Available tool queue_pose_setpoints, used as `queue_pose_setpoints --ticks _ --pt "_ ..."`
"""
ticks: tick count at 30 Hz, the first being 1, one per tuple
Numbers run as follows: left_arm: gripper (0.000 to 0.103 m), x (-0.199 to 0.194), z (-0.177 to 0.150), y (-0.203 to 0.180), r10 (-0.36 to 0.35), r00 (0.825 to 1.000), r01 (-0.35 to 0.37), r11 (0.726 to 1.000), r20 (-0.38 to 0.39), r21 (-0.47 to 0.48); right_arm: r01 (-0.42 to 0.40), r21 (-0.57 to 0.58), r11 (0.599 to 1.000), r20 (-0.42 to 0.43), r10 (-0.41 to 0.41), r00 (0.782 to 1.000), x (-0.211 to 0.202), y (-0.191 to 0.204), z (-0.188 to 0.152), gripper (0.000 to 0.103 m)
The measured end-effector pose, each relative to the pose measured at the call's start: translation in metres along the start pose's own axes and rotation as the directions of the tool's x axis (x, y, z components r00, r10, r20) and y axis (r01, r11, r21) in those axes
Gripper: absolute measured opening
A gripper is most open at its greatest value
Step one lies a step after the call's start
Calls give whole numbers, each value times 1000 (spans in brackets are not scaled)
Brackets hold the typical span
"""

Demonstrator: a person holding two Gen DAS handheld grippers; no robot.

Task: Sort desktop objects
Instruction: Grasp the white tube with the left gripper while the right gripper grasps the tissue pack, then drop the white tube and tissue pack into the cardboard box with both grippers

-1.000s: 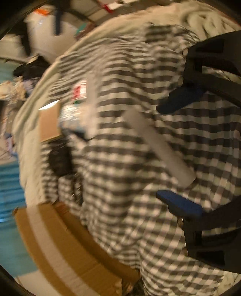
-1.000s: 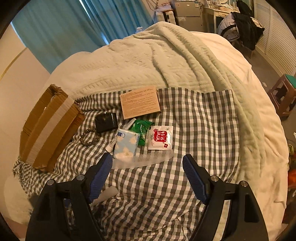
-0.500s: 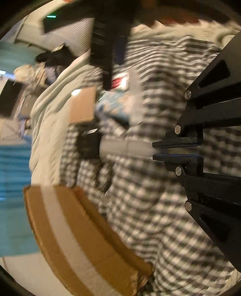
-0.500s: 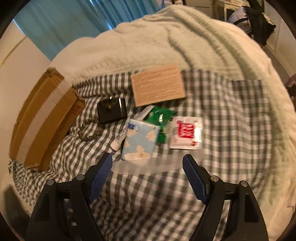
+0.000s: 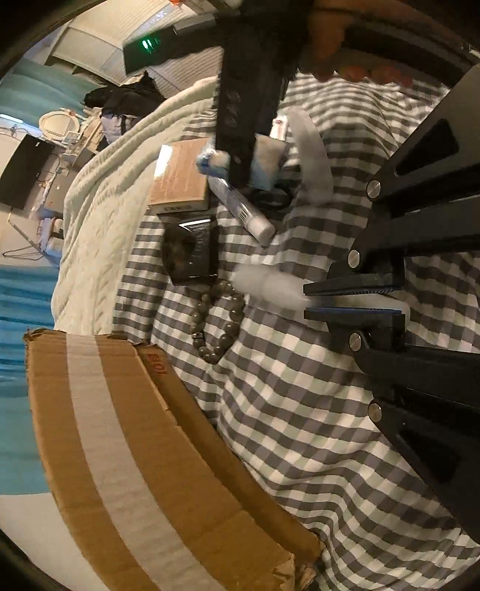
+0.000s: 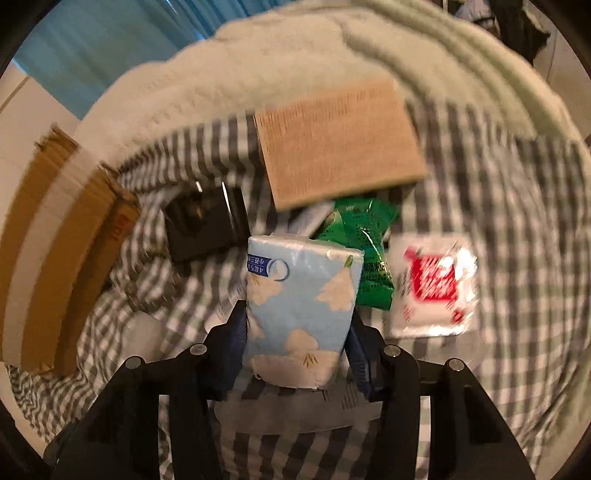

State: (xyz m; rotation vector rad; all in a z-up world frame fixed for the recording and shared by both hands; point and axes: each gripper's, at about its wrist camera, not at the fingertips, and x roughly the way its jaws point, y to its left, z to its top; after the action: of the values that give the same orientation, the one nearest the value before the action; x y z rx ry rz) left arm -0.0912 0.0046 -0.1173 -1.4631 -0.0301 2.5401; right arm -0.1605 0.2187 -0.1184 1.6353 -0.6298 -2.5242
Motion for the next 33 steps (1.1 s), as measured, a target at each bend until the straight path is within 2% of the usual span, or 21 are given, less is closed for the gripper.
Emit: queue_pose_setpoints --ticks 3,8,11,15,18,20,22,26,29,33 --pt "5 -15 4 1 -34 999 35 999 25 -33 -29 -4 1000 44 29 999 -33 9 7 49" --pt "5 -63 23 -3 -80 992 83 996 100 -22 -43 -68 997 101 50 994 -97 36 10 49" --pt "5 -103 47 4 -99 982 105 994 161 -33 -52 -105 993 143 66 988 -138 61 17 49" --pt "5 -159 92 28 -151 967 174 980 204 -99 -44 -180 983 196 80 977 -190 99 29 49" --pt "5 -203 131 41 -91 966 109 992 241 -64 -52 -230 972 223 105 969 -221 137 40 49" --pt "5 -225 149 55 -77 966 94 994 247 -57 -82 -247 966 231 141 963 -231 160 45 49" --pt "5 -244 169 74 -70 964 89 994 257 -65 -99 -277 956 238 168 957 -237 185 51 49" --pt "5 -253 190 105 4 958 18 997 288 -73 -118 -344 932 221 202 954 -223 236 62 49" --pt "5 -232 195 131 48 958 -24 996 282 -89 -154 -369 917 182 234 955 -196 264 64 49" --pt "5 -193 198 168 61 979 -30 987 194 -158 -189 -365 912 103 241 965 -141 291 67 50"
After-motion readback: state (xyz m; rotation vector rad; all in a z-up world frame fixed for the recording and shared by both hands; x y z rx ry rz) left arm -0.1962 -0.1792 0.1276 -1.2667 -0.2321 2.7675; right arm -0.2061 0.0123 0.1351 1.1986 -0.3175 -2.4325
